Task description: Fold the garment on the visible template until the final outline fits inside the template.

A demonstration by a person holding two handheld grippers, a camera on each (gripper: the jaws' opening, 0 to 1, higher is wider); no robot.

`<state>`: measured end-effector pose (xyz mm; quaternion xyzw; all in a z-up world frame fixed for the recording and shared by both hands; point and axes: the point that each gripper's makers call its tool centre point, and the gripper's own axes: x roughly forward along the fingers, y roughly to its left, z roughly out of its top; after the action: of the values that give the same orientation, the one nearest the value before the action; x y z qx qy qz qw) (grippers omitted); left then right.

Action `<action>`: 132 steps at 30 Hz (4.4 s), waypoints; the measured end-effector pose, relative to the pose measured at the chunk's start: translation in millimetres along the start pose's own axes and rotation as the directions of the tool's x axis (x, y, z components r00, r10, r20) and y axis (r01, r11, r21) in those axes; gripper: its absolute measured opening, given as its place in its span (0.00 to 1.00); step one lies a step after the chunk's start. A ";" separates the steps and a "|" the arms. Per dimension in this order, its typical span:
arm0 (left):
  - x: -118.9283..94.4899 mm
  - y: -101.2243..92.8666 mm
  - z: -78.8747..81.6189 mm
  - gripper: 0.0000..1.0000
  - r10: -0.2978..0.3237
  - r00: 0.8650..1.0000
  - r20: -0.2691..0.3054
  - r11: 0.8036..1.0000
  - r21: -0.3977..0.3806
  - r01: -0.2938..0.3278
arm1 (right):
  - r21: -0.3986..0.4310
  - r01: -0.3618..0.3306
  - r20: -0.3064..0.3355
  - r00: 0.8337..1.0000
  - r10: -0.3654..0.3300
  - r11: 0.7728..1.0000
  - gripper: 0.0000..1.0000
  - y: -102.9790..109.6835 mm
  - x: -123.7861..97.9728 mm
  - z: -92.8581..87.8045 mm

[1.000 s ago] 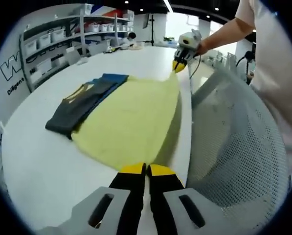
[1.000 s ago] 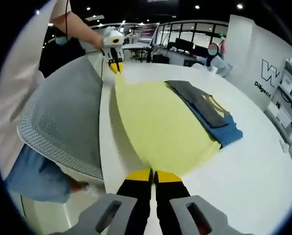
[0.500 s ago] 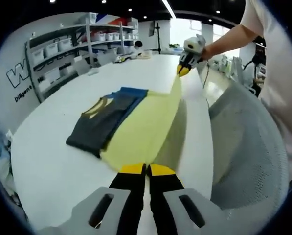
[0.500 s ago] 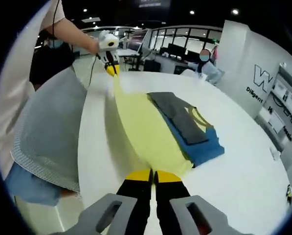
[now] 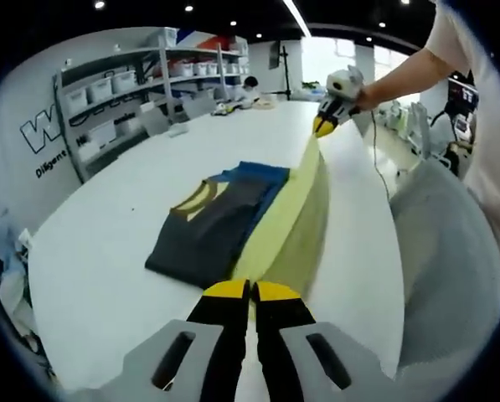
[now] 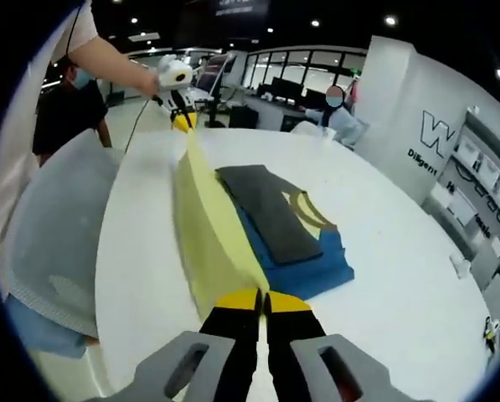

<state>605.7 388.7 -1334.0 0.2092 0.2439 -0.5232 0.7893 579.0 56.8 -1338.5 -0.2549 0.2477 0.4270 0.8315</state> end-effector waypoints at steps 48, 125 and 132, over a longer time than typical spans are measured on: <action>77.3 145.8 20.3 0.00 0.139 0.990 -0.040 0.984 -0.108 -0.142 | 0.057 0.056 -0.040 0.998 -0.054 0.997 0.00 -131.7 88.4 11.8; 94.8 162.2 -7.0 0.15 0.184 0.977 -0.104 0.903 -0.376 -0.210 | 0.299 0.109 -0.124 0.989 -0.075 0.948 0.12 -126.7 121.9 -24.4; 81.9 146.1 -14.3 0.18 0.182 0.979 -0.090 0.905 -0.374 -0.203 | 0.295 0.082 -0.098 0.994 -0.056 0.952 0.14 -107.7 117.2 -21.6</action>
<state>766.2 391.1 -1383.9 0.0885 0.3401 -0.3795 0.8559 724.9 57.0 -1405.6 -0.1536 0.3370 0.3436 0.8630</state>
